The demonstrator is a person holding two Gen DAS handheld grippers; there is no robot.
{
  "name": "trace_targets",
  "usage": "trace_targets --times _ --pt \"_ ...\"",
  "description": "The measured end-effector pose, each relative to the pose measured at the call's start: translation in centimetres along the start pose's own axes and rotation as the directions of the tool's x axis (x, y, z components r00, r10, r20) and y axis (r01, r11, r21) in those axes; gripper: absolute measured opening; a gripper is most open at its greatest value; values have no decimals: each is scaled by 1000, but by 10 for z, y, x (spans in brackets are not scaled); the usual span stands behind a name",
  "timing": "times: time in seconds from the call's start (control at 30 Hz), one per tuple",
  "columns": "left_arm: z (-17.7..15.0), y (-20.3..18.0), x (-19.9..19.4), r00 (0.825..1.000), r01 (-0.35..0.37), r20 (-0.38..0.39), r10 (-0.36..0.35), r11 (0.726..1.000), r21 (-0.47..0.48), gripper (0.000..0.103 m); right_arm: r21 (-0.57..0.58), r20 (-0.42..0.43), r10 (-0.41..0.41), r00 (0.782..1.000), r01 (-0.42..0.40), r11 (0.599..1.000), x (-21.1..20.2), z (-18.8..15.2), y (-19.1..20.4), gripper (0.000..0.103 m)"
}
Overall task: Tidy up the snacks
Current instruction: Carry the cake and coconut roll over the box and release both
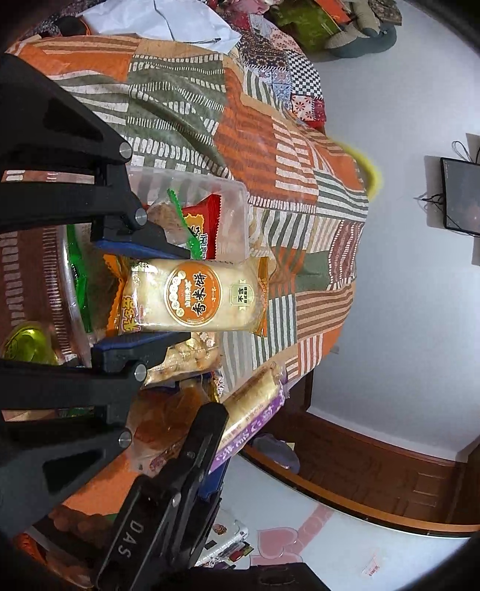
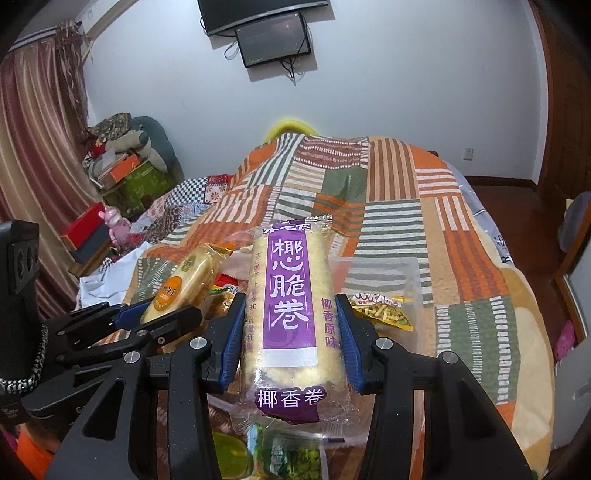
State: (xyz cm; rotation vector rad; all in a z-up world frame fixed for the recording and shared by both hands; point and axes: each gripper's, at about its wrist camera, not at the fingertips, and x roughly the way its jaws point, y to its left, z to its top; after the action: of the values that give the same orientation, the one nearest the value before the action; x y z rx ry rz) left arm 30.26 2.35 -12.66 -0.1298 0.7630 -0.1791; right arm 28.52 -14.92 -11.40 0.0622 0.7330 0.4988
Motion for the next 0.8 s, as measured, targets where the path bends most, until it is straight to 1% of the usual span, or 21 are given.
trace_targets --times 0.2,0.27,0.33,0.5,0.57,0.6,0.63,0.8 --pt "-2 -1 15 999 3 -41 -3 1000 2 35 -26 -6 -15 1000 15 1000 2 0 3 43" --pt "-3 -2 14 999 -1 -39 1 1000 9 36 -26 -10 -18 1000 18 999 2 0 2 43" --pt "-3 -3 13 999 3 -41 -3 1000 7 39 -21 -17 -7 1000 7 1000 1 0 1 43" --pt "-4 -1 4 999 17 -40 -18 1000 -13 43 -17 -17 -3 1000 2 1000 -5 -1 -1 43" --pt "-4 -1 -3 999 19 -33 -20 1000 -19 48 -18 -17 1 1000 -2 1000 -10 -1 0 43" --pt "-4 -1 -5 1000 13 -27 -14 1000 -20 54 -22 -14 1 1000 -1 1000 -14 -1 0 43" --pt "-4 -1 -9 1000 5 -19 -5 1000 -20 57 -26 -11 -1 1000 0 1000 -16 -2 1 44" --pt "-8 -2 -30 1000 -2 -3 2 1000 -16 58 -39 5 -6 1000 7 999 -34 -7 2 47"
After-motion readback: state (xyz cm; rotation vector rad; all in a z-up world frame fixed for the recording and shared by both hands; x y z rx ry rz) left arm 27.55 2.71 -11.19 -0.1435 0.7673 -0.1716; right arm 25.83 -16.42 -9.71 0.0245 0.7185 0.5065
